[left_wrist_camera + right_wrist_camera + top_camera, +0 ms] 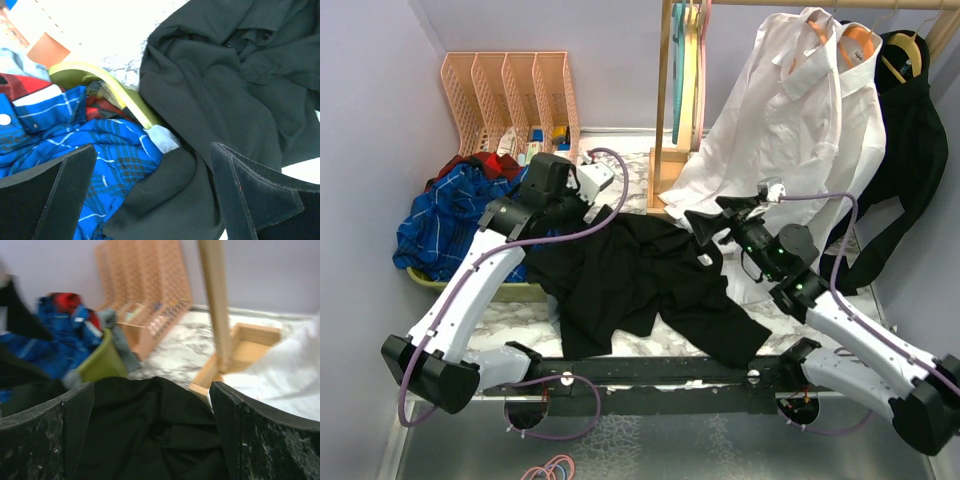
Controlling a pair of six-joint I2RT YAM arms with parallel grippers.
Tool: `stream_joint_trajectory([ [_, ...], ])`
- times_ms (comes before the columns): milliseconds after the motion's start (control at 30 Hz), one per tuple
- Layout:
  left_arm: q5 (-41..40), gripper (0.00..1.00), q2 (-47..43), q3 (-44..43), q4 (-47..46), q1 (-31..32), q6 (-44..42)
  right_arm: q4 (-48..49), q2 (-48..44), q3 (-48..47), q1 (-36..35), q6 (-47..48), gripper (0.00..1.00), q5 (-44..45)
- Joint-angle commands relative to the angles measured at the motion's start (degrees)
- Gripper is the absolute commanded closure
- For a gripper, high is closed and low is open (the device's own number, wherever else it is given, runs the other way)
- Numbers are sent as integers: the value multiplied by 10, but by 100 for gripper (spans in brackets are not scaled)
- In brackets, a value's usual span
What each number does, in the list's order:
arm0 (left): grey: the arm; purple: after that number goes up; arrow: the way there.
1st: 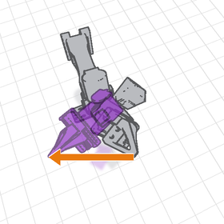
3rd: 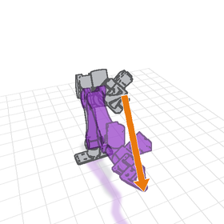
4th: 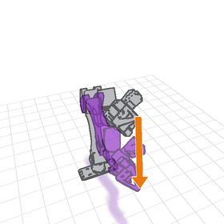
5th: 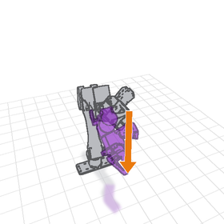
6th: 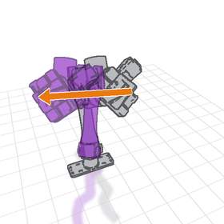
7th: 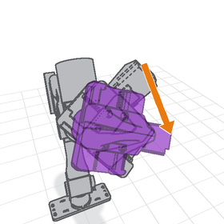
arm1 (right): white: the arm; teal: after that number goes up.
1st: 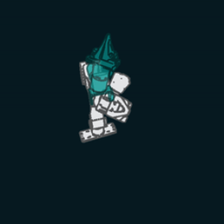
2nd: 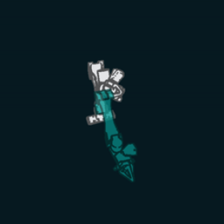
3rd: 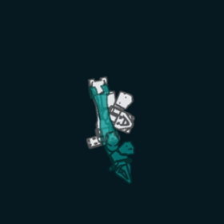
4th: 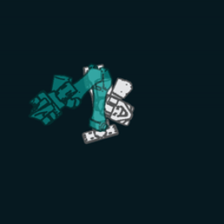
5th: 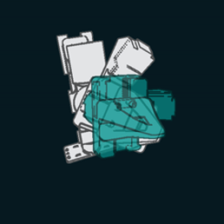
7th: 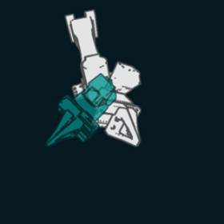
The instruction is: Place the shirt on the hanger
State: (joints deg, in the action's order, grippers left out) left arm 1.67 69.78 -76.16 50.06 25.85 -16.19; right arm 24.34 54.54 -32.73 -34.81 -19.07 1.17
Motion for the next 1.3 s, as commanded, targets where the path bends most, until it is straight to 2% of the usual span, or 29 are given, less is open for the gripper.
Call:
stream_joint_trajectory([
  [0,155,1,-28,7,25,-35,-3,-90,-61,-41,-3,-29,1,-123],
  [67,223,1,-34,15,53,-50,-23,-148,-61,-96,-2,-23,2,-122],
  [133,242,1,-43,27,61,-66,-27,-197,-55,-161,-3,-10,13,-108],
  [200,226,1,-56,43,55,-86,-22,-223,-46,-221,-3,-7,33,-66],
  [233,218,1,-62,53,53,-95,-18,-236,-37,-251,-3,-4,49,-36],
  [267,213,1,-70,61,53,-101,-15,-249,-24,-287,-3,-2,59,-11],
  [300,212,1,-80,70,52,-111,-12,-259,-8,-322,-3,4,62,13],
  [400,219,1,-107,89,52,-150,-5,-292,53,-428,-3,23,63,92],
  [500,231,1,-139,100,55,-186,-5,-320,126,-518,-3,37,72,158],
  [667,239,1,-166,101,59,-225,-8,-359,247,-640,-3,37,68,164],
  [767,238,1,-160,93,61,-234,-10,-361,289,-679,-3,32,68,179],
  [1100,259,1,-167,117,44,-246,-12,-332,345,-725,-3,67,68,227],
  [1267,282,1,-161,119,37,-246,-12,-325,357,-728,2,77,61,246],
])
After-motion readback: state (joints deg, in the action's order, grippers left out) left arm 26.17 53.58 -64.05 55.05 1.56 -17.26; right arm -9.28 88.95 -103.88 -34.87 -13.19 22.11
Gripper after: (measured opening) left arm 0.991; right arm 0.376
